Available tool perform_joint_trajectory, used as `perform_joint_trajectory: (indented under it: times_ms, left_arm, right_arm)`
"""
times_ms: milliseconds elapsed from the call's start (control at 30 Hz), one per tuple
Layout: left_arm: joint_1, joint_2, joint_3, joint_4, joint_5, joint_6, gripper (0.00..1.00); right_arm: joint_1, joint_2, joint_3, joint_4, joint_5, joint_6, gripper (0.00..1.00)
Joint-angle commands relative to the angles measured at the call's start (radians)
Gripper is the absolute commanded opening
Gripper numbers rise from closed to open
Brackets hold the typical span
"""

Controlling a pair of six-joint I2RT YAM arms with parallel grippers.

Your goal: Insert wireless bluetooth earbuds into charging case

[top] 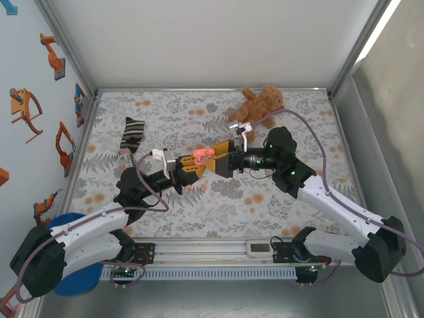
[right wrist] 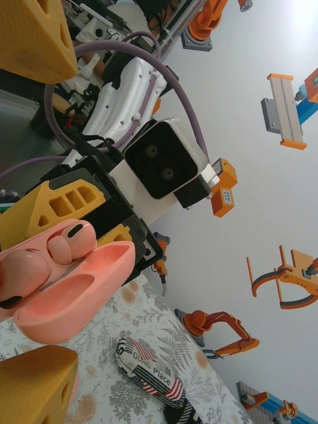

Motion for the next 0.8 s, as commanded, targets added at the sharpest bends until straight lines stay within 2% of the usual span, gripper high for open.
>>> perform_joint_trajectory:
  times_ms: [0, 767]
  left_arm:
    - [-0.007, 0.006, 0.037, 0.043, 0.016, -0.007, 0.0]
    - [-0.008, 0.01, 0.041, 0.027, 0.008, 0.007, 0.0]
  right_arm:
    - [0.01, -0.004, 0.044, 0.006, -0.026, -0.021, 1.0]
    - [0.01, -0.074, 0.076, -0.114, -0.021, -0.12, 1.0]
